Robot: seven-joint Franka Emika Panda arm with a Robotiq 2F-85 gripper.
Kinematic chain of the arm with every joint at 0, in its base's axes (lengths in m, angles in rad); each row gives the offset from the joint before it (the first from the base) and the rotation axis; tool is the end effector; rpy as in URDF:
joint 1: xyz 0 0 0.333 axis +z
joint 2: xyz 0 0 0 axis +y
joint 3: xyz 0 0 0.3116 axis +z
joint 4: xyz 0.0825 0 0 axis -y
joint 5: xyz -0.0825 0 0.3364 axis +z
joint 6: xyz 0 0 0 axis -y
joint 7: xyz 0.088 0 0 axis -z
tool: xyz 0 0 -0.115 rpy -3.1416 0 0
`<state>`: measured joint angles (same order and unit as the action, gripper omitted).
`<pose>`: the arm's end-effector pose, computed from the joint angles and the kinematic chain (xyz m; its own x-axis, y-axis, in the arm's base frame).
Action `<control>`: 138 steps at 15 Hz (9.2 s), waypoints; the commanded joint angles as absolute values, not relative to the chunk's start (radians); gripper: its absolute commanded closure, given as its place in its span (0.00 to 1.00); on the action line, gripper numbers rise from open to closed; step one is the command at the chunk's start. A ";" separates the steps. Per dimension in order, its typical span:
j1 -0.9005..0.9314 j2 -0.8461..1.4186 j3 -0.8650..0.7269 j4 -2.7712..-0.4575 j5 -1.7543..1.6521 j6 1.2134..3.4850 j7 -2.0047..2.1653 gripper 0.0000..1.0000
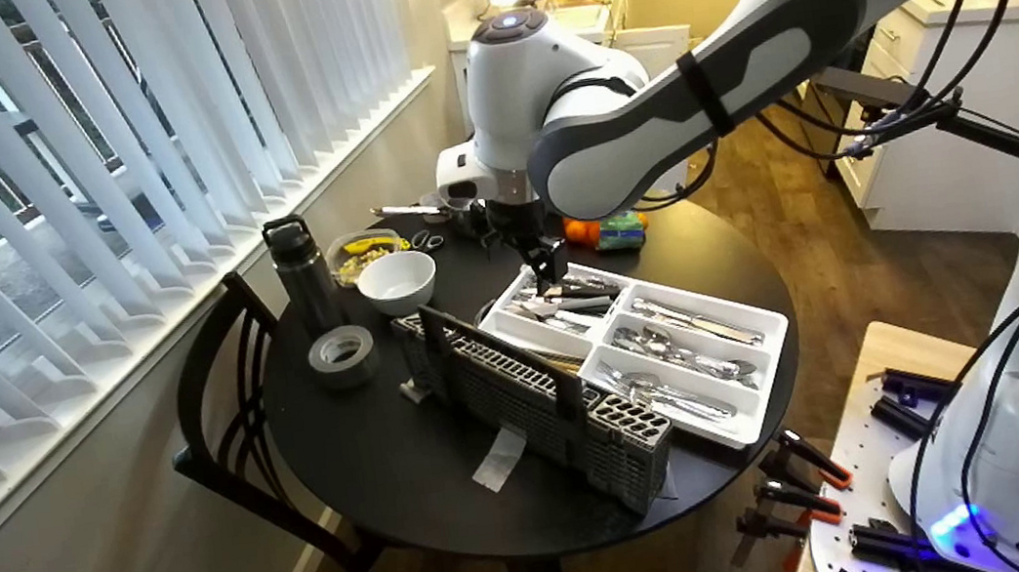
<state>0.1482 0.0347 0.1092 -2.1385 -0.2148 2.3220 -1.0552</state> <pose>0.5058 0.1275 0.4188 0.1310 0.9879 -0.0825 0.9727 -0.1121 0.2032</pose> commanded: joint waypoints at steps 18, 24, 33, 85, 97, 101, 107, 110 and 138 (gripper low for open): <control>0.112 0.276 0.126 -2.026 -0.357 2.490 -1.147 0.00; 0.089 0.308 0.154 -2.003 -0.287 2.489 -1.221 0.33; 0.075 0.316 0.177 -1.994 -0.227 2.483 -1.347 0.92; 0.201 0.121 0.194 -1.902 -0.715 1.637 -0.555 0.97; 0.175 0.292 0.179 -1.853 -0.549 1.622 -0.592 0.97; 0.180 0.296 0.178 -1.866 -0.571 1.645 -0.576 0.92; 0.188 0.282 0.187 -1.889 -0.575 1.637 -0.590 0.97; 0.186 0.273 0.193 -1.919 -0.567 1.628 -0.608 0.97; 0.065 0.442 0.119 -1.984 -0.530 1.574 -0.593 0.97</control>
